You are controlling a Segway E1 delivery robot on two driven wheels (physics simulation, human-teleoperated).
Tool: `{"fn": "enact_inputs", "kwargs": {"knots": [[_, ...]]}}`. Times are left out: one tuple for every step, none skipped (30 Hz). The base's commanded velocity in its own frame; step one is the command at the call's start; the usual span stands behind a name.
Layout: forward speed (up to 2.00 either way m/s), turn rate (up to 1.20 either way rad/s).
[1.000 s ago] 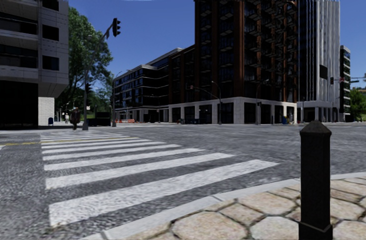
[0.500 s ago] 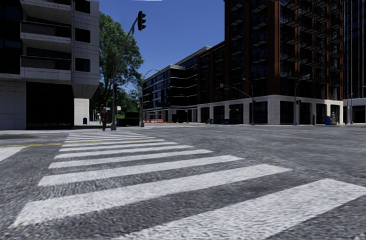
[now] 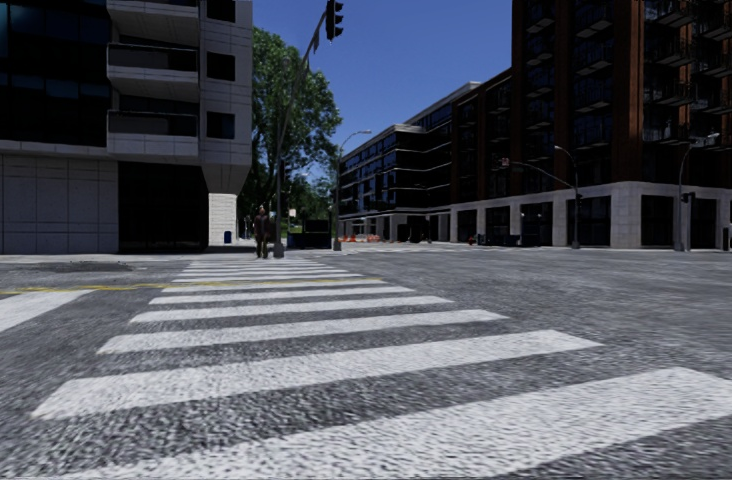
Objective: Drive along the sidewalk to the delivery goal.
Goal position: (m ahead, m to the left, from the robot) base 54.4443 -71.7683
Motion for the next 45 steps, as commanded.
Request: {"fn": "enact_inputs", "kwargs": {"knots": [[1.59,0.47],[1.59,0.47],[1.59,0.47],[1.59,0.47],[1.59,0.47],[1.59,0.47],[1.59,0.47],[1.59,0.47],[1.59,0.47],[1.59,0.47],[1.59,0.47],[1.59,0.47],[1.59,0.47],[1.59,0.47],[1.59,0.47],[1.59,0.47],[1.59,0.47],[1.59,0.47],[1.59,0.47],[1.59,0.47],[1.59,0.47],[1.59,0.47],[1.59,0.47],[1.59,0.47],[1.59,0.47],[1.59,0.47],[1.59,0.47],[1.59,0.43],[1.59,0.35],[1.59,0.25],[1.59,0.25],[1.59,0.00],[1.59,0.00],[1.59,0.00],[1.59,0.00],[1.59,0.00],[1.59,0.00],[1.59,0.00],[1.59,0.00],[1.59,0.00],[1.59,0.00],[1.59,0.00],[1.59,0.00],[1.59,0.00],[1.59,0.00]]}}
